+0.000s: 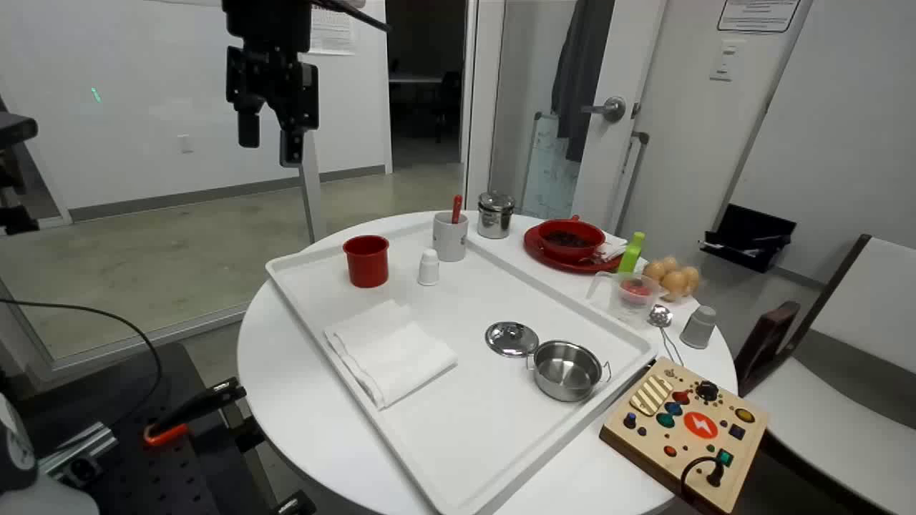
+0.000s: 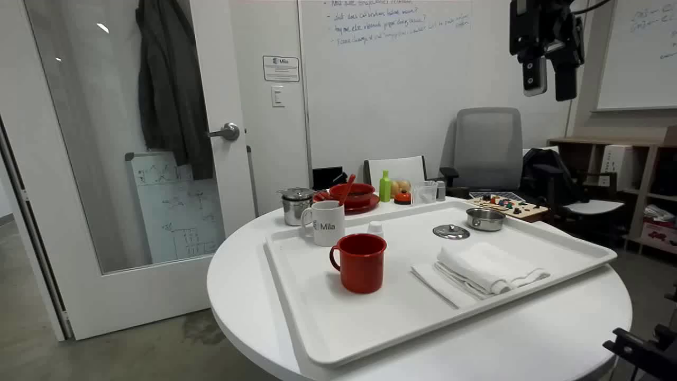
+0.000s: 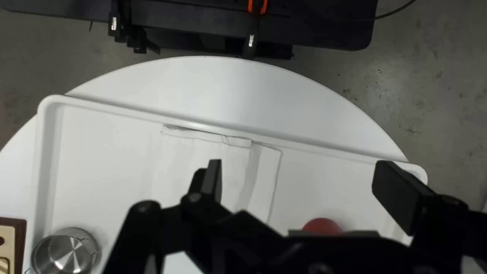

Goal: Put the silver lid on the silver pot

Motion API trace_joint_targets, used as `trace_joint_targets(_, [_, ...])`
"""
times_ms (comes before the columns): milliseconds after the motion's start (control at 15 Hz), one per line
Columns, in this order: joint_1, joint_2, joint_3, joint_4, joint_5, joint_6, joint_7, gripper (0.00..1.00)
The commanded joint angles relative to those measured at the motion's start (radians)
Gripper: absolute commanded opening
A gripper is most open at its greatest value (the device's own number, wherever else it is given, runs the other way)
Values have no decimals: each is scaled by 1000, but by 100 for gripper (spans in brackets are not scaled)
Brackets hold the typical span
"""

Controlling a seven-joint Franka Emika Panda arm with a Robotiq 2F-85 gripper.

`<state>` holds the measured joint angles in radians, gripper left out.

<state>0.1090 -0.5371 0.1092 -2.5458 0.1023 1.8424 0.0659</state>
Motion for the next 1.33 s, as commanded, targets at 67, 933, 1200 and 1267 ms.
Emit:
trace_joint_targets(67, [0, 0, 0, 1, 0, -1, 0, 100])
trace_joint_targets(933, [-70, 160, -45, 35, -51, 253, -4, 100])
trace_joint_targets(1200, [-121, 334, -103, 123, -40, 296, -18, 100])
trace_joint_targets(1267, [-131, 384, -118, 161, -34, 289, -22, 100])
